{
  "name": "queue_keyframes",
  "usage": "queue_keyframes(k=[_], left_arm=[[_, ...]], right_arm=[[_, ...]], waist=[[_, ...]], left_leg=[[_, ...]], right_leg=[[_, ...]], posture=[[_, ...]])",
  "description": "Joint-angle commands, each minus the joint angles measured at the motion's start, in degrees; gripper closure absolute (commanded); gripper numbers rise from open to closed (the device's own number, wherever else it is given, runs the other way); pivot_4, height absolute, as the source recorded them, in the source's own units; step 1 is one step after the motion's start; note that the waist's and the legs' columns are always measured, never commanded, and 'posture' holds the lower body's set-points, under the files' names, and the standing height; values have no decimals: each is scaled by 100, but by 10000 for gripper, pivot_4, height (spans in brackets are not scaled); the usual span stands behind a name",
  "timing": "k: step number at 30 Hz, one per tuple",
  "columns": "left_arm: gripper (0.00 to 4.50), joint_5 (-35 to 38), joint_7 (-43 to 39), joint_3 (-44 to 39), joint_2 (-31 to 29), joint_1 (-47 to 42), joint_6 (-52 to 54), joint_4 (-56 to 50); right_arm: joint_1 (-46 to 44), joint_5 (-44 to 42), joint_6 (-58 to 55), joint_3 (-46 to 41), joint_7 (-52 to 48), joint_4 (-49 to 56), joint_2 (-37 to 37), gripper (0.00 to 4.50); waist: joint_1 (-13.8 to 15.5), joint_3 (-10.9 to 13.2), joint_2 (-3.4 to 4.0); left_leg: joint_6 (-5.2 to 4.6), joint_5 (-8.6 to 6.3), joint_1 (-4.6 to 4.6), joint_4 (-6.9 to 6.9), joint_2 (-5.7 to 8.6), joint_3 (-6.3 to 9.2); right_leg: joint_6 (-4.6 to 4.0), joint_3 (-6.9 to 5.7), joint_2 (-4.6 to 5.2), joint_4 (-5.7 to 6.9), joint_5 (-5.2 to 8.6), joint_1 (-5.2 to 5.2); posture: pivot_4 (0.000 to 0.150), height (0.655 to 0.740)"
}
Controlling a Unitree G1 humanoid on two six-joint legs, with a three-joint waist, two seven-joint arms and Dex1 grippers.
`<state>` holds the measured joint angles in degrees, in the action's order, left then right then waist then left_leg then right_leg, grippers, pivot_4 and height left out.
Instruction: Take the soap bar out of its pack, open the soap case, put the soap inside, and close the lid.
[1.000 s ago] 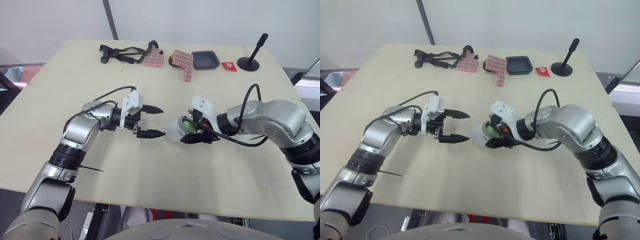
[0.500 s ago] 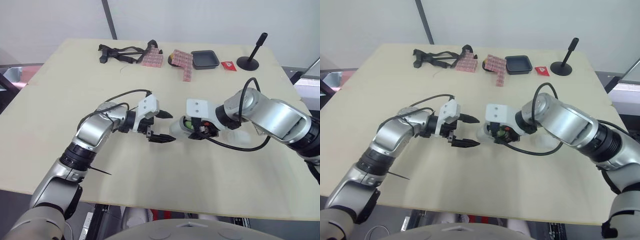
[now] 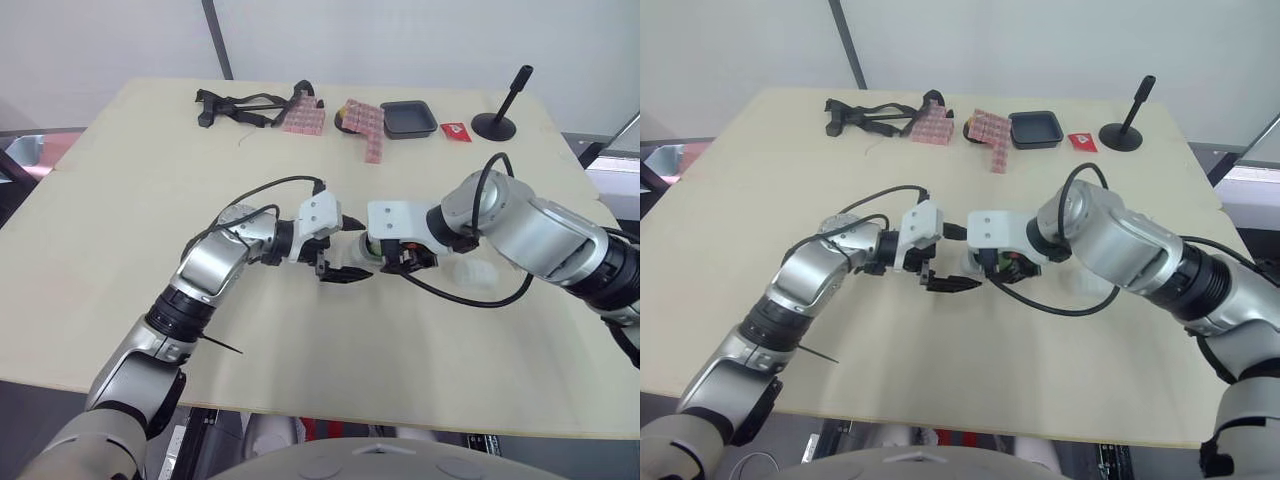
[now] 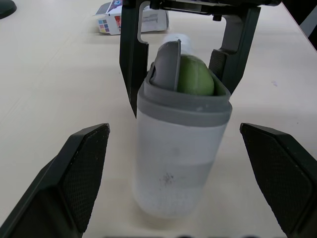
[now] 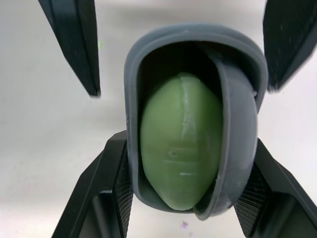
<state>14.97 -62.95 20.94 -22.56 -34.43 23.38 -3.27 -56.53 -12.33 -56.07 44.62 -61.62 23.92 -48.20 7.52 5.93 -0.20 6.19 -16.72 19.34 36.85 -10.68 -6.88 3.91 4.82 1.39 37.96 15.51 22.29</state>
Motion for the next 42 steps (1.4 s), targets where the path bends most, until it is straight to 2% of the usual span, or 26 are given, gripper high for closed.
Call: queue_keyframes(k=[1, 21, 29, 30, 42], left_arm=[[51, -24, -43, 14, 32, -96, -145, -151], [51, -161, -70, 18, 99, -55, -538, 38], [24672, -240, -111, 86, 188, -66, -638, 211], [25774, -249, -115, 87, 187, -68, -653, 224], [25775, -189, -246, 84, 160, -66, -695, 218]], right_arm=[[-100, 168, 1, -149, -91, 160, 38, 24058], [25, 282, -97, -267, -176, 272, 118, 24058], [20, 250, -92, -314, -203, 251, 158, 24058], [22, 257, -91, -316, -214, 251, 158, 24058], [76, 231, -130, -359, -241, 261, 192, 24058]], waist=[[2, 0, 0], [0, 0, 0], [2, 0, 0], [0, 0, 0], [1, 0, 0]], left_leg=[[0, 0, 0, 2, 0, 0], [-2, 1, -4, 11, 0, 0], [-3, 2, -3, 15, 0, 0], [-3, 2, -4, 15, 0, 0], [-3, 2, -4, 16, 1, 0]], right_leg=[[0, 0, 0, 1, 0, 0], [0, 10, -1, 17, 0, 1], [0, 12, -1, 22, 0, 2], [0, 12, -1, 22, 0, 2], [-1, 14, -1, 24, 0, 3]], posture=[[1500, 7400], [1500, 7400], [1500, 7400], [1500, 7400], [1500, 7400]])
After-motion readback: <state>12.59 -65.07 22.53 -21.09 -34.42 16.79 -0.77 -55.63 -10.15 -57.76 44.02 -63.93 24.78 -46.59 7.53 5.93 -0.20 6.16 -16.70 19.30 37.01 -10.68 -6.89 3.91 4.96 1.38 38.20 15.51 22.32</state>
